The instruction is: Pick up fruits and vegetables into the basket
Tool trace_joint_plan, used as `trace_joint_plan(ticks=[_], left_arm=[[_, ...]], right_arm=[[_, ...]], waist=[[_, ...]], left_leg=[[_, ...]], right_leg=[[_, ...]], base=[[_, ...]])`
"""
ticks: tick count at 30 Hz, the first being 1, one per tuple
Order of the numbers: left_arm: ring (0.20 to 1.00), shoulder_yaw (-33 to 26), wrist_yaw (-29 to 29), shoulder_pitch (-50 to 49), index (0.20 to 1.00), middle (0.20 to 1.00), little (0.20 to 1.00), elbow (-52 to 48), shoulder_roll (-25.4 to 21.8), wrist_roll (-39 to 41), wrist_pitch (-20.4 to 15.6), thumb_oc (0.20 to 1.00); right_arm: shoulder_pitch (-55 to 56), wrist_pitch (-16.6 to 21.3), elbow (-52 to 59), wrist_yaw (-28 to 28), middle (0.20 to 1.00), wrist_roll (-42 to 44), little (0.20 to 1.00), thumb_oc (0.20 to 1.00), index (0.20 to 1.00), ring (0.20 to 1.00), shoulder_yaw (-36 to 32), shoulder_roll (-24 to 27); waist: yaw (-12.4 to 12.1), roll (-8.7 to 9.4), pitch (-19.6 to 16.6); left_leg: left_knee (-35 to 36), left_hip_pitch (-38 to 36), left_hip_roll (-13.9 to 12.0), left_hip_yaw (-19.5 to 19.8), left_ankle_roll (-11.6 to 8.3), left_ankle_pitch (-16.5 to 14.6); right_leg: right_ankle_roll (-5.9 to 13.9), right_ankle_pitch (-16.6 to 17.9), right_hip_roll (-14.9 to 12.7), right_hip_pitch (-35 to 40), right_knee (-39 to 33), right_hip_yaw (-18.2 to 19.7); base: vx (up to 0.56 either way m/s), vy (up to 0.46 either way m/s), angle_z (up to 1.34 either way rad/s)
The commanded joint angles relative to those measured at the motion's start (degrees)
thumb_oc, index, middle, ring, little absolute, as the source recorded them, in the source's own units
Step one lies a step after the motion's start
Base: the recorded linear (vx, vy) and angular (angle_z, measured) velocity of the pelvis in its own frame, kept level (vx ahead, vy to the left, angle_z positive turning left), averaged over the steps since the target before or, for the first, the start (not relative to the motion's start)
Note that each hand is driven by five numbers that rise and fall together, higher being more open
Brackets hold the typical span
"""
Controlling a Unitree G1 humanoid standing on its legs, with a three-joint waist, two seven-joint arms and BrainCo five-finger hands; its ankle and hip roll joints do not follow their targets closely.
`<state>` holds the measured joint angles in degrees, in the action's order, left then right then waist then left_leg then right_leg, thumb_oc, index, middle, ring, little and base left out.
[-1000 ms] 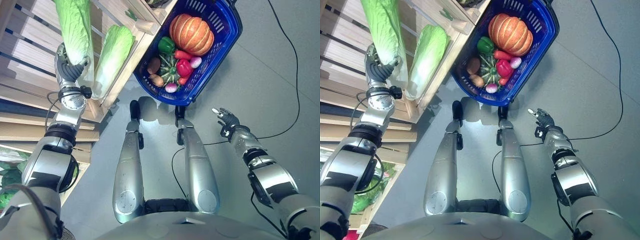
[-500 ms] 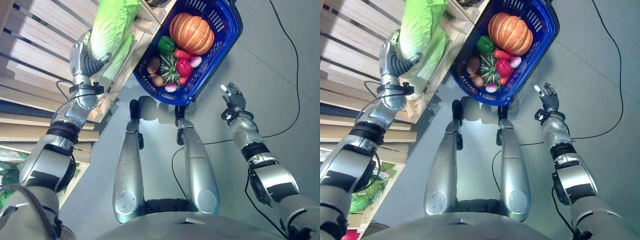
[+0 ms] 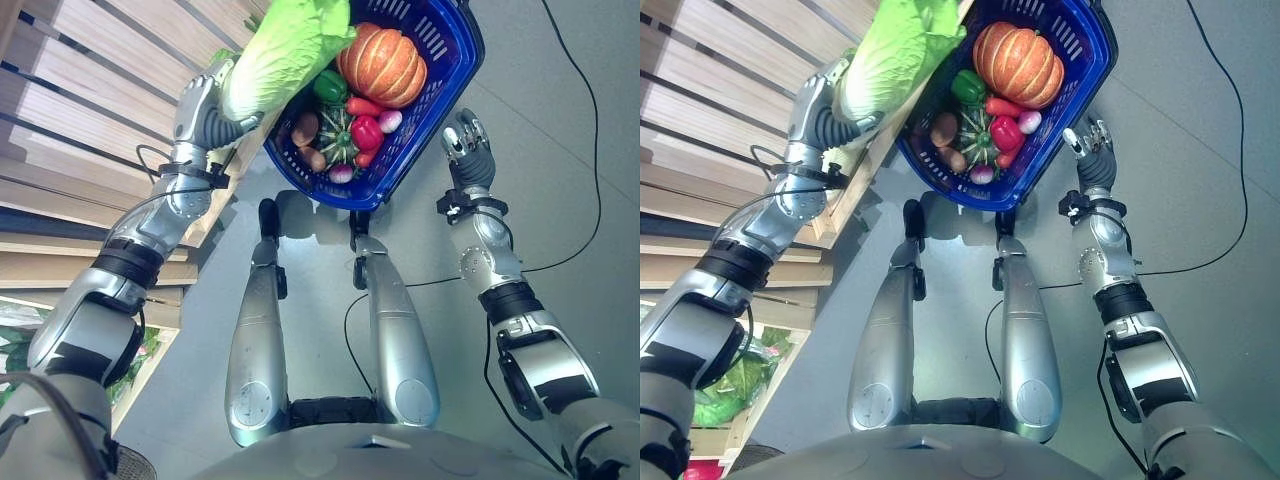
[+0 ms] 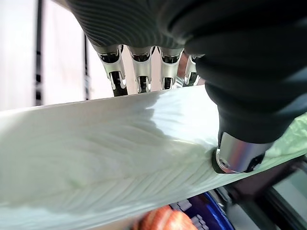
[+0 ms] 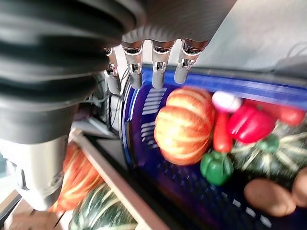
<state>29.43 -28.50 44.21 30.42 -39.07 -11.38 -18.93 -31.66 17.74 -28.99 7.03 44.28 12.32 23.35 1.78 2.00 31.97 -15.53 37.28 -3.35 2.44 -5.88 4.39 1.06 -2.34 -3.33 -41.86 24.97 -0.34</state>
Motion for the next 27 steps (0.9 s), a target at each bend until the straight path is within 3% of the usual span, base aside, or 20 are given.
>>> trace_joint_plan(ticks=[1,16,27], left_arm=[[0.200,-2.0,0.2,-1.4,0.200,0.200,0.200,-5.6,2.1,0.4,-3.8,0.200],[0.200,-0.1,5.7,-2.5,0.200,0.200,0.200,-11.4,5.5,1.2,-4.5,0.200],[0.200,1.7,10.8,-1.7,0.200,0.200,0.200,-15.2,6.5,2.5,-5.5,0.200]], right_arm=[[1.5,0.0,6.7,-1.4,1.000,-2.6,1.000,1.000,1.000,1.000,1.7,0.7],[0.8,-5.7,13.1,-1.3,1.000,-8.9,1.000,1.000,1.000,1.000,9.0,-0.1],[0.4,-4.9,15.9,-1.0,1.000,-9.2,1.000,1.000,1.000,1.000,10.9,-0.6]], waist=[[1.1,-1.12,-2.2],[0.9,-0.47,-2.2],[0.9,0.08,-2.2]], left_leg=[[-1.2,0.2,3.9,-2.1,2.53,-3.4],[-0.7,-0.2,3.6,-2.4,2.49,-3.2],[-0.5,-0.3,3.6,-2.4,2.45,-3.2]], right_leg=[[2.47,1.6,1.1,4.1,-5.2,-2.6],[2.86,1.8,1.2,4.2,-5.6,-2.5],[3.23,2.0,1.3,4.4,-5.8,-2.5]], base=[[0.00,0.000,0.00],[0.00,0.000,0.00],[0.00,0.000,0.00]])
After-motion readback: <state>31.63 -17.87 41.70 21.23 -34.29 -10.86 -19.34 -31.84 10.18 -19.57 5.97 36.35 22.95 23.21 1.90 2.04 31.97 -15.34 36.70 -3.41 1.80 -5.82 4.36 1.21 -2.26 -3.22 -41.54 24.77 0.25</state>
